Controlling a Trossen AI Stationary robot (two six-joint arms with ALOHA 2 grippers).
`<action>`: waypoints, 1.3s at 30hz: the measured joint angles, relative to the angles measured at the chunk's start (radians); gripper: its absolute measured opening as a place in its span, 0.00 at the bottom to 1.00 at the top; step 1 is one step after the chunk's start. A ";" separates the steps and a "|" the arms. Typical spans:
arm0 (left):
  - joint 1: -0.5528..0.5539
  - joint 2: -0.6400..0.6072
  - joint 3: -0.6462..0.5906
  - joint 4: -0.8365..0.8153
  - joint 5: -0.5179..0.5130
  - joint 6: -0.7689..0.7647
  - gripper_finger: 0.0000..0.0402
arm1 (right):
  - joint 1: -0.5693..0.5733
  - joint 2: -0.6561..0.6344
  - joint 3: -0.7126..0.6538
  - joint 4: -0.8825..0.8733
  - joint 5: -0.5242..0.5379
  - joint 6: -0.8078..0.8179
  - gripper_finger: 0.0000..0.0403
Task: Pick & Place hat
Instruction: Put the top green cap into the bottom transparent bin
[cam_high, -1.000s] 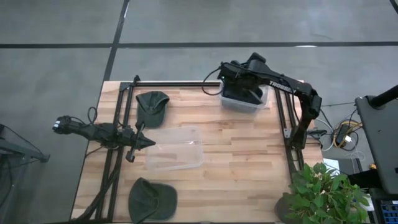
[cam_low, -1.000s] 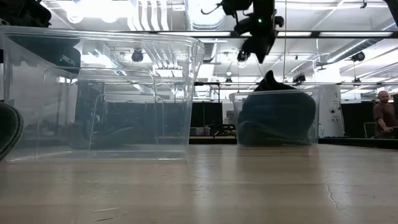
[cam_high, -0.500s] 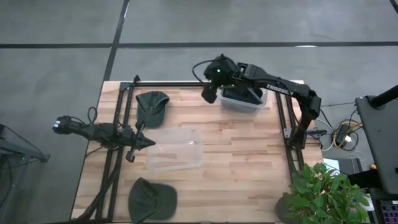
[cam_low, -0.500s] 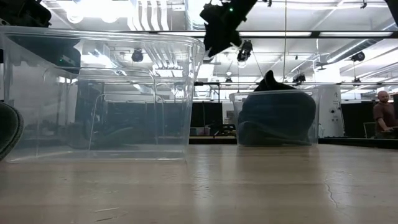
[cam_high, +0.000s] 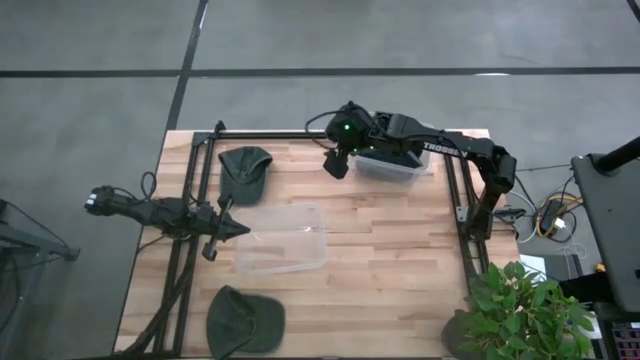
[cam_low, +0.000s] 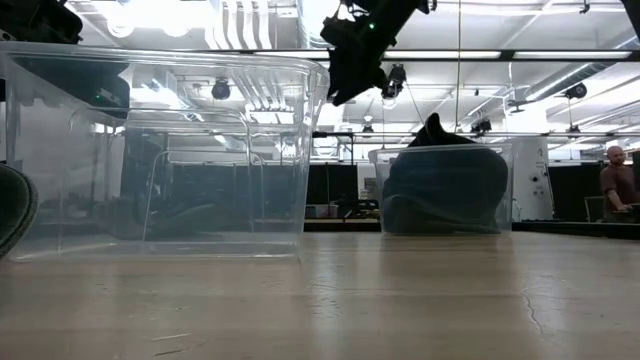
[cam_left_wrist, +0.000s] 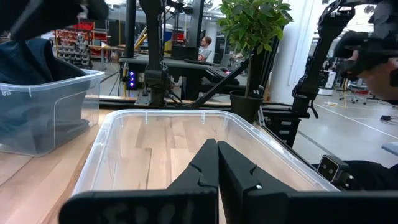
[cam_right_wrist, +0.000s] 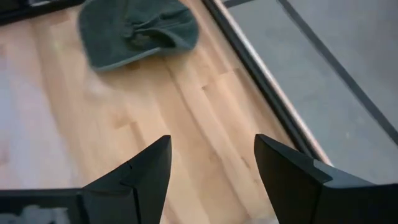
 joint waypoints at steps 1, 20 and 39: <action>0.000 0.000 0.000 0.000 0.000 0.000 0.00 | 0.009 0.000 -0.003 0.000 0.000 0.000 0.55; 0.000 0.000 0.000 0.000 0.000 0.073 0.00 | 0.356 -0.043 -0.031 0.099 0.042 -0.064 0.03; 0.000 0.001 0.000 0.321 0.000 -0.220 0.00 | 0.496 -0.046 -0.115 0.172 0.143 -0.139 0.02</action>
